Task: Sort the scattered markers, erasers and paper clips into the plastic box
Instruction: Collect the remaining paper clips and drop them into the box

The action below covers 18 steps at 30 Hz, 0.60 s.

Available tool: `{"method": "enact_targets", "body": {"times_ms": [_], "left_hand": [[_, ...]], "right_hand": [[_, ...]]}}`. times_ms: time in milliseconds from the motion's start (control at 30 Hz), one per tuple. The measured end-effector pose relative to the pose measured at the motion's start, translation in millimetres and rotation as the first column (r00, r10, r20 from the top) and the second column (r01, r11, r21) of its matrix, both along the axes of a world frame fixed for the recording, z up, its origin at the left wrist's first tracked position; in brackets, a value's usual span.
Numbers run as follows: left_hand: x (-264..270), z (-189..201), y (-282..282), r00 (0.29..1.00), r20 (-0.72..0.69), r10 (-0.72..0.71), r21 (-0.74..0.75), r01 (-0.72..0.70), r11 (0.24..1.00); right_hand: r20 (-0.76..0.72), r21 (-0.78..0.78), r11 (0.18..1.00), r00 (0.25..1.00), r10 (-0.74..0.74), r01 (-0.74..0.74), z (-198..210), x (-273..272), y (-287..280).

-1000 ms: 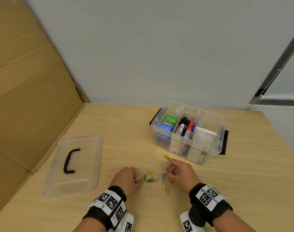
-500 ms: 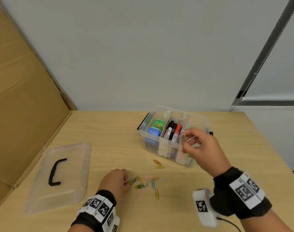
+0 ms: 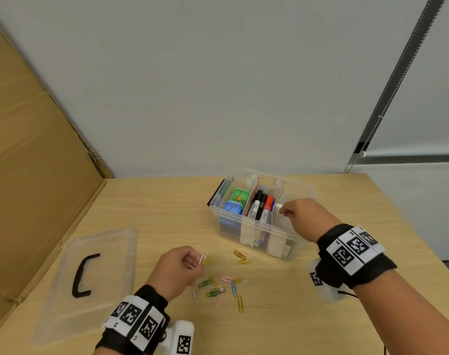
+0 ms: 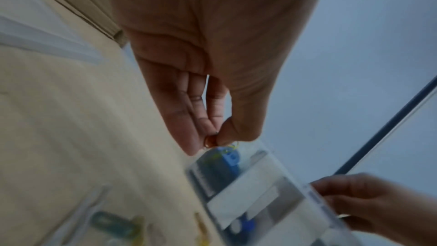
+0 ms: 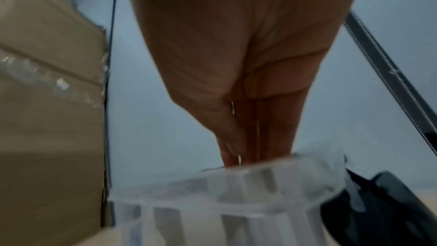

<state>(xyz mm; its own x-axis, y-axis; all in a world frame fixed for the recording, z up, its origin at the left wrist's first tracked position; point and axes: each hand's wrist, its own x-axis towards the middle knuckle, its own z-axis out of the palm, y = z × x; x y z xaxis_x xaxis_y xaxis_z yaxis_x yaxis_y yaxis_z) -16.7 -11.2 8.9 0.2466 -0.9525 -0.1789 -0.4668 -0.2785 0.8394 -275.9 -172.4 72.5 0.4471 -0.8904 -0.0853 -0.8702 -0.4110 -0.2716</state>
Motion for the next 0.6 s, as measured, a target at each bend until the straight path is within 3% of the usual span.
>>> {"method": "enact_targets", "body": {"times_ms": [167, 333, 500, 600], "left_hand": [[-25.3, 47.2, -17.1, 0.994, -0.094, -0.052, -0.151, 0.037, 0.988], [-67.1, 90.4, -44.0, 0.982, -0.082, -0.172, -0.305, 0.14, 0.942], [-111.3, 96.0, -87.0, 0.965, 0.152, -0.213, -0.352, 0.254, 0.901], [-135.4, 80.9, -114.3, 0.855, 0.461, -0.237, -0.266, 0.388, 0.882]], "right_hand": [[0.364, -0.235, 0.959, 0.929, -0.067, 0.161, -14.4, -29.0, 12.3], [0.385, -0.197, 0.949, 0.91, -0.155, 0.245, -51.6, -45.6, 28.4], [0.454, -0.235, 0.93, 0.878, -0.151, 0.281, -62.7, -43.9, 27.2], [0.459, -0.26, 0.925, 0.878, -0.134, 0.277, -65.9, -45.2, 28.3]]}}
